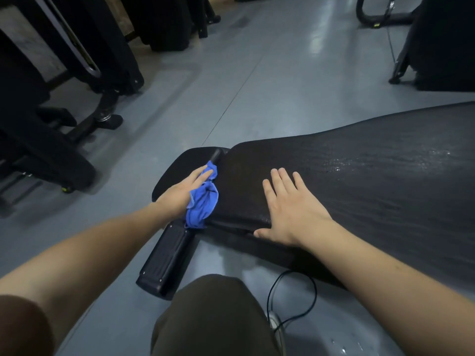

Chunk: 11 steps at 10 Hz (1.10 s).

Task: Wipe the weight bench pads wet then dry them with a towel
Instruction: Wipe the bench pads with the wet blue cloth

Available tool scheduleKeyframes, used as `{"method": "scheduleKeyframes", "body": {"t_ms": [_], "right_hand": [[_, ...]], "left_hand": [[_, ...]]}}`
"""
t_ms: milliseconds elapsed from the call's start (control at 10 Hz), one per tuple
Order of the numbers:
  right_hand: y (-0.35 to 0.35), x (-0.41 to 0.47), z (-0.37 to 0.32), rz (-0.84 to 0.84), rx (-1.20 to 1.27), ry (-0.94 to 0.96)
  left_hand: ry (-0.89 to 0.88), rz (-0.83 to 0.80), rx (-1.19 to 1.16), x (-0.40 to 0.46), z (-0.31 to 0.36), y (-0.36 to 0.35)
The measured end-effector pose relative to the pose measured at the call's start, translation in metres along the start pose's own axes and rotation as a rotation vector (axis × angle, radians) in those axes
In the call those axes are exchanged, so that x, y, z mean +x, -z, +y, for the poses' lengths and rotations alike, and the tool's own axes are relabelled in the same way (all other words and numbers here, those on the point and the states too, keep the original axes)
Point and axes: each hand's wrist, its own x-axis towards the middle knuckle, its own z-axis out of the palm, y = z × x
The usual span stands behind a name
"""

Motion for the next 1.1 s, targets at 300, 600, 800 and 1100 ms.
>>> {"method": "scheduleKeyframes", "body": {"t_ms": [300, 600, 800, 1100], "right_hand": [[0.001, 0.000, -0.002, 0.010, -0.009, 0.000], [0.003, -0.002, -0.002, 0.007, 0.000, 0.000], [0.006, -0.001, -0.004, -0.008, -0.019, -0.007], [0.008, -0.002, -0.005, -0.029, -0.041, -0.026]], "left_hand": [[-0.141, 0.082, 0.077, -0.001, 0.009, 0.000], [0.032, 0.094, -0.049, -0.049, -0.014, -0.007], [0.100, 0.062, 0.034, -0.086, -0.063, -0.005], [0.237, -0.093, -0.127, -0.079, -0.054, -0.020]]}}
